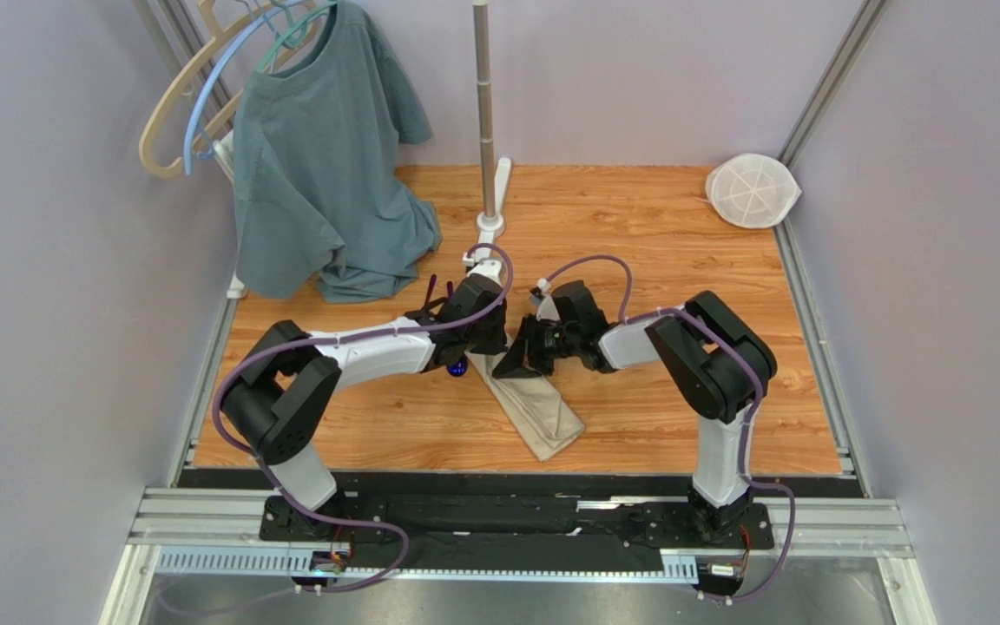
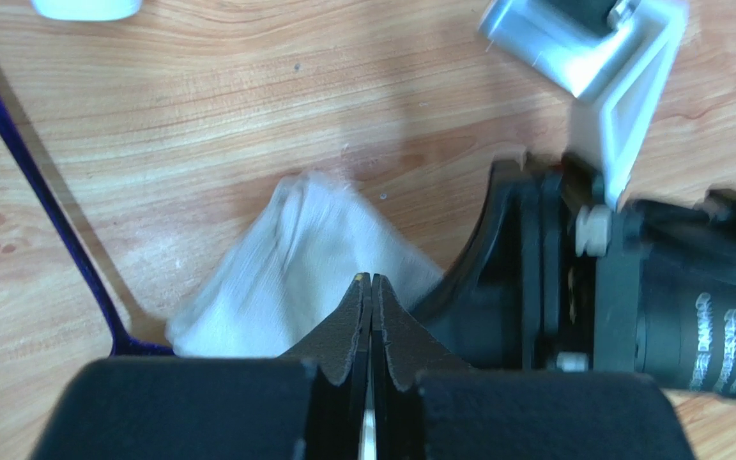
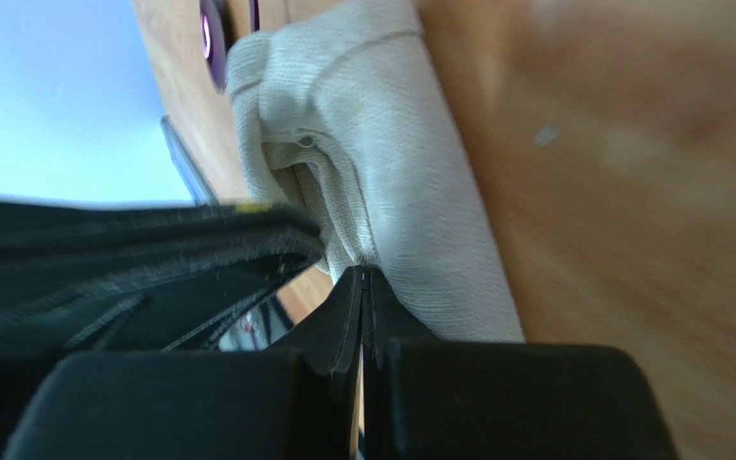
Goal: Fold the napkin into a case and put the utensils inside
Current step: Stuff the top corner of the smaller-rectangle-folded napkin into the folded napkin.
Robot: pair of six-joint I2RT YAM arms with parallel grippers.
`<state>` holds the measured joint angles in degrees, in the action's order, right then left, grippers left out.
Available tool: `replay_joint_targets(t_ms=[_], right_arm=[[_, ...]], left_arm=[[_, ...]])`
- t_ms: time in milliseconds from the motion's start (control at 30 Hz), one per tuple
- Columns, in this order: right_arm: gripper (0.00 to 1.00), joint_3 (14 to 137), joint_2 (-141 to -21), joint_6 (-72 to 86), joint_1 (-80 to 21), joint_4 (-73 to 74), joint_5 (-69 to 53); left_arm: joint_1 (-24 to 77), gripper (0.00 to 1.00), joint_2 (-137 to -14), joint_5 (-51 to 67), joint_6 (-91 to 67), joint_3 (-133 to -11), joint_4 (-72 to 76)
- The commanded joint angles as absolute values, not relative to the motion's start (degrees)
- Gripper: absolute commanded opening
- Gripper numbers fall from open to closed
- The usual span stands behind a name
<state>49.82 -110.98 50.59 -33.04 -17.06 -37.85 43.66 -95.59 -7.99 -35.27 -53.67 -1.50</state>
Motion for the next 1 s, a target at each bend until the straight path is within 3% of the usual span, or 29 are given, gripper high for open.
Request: replay_joint_targets(t_ms=[0,133,267,367,500,733,967], right_arm=[[0.0,46.8,-108.5,52.2,-32.1,-21.2,-38.4],[0.0,47.6,-99.4,43.0,-31.0,-8.3,-36.0],[0.0,45.4,-91.3,37.8,-30.3,1.6,-33.6],[0.0,43.5,-87.4,36.2,-30.4,3.0,-31.5],[0.0,39.9,-87.0,37.4,-31.5,1.3,-29.9],[0.0,35.9,-90.9,39.9,-38.4,-4.5,-25.1],[0.01,41.1,-81.0,31.6,-38.5,14.4,-15.7]], left_arm=[[43.3,0.2,-94.0,-7.6,-34.0,-55.4,-3.3],[43.3,0.34,-84.1,-7.6,-34.4,-53.4,-8.8],[43.7,0.32,-73.8,-6.6,-36.9,-46.6,-12.3],[43.7,0.24,-70.5,-5.2,-38.1,-42.1,-13.8],[44.6,0.25,-72.2,2.0,-42.4,-37.3,-10.2],[48.5,0.25,-83.7,2.2,-46.3,-36.6,-4.5],[49.0,0.23,-93.2,2.6,-44.2,-43.4,-1.7]])
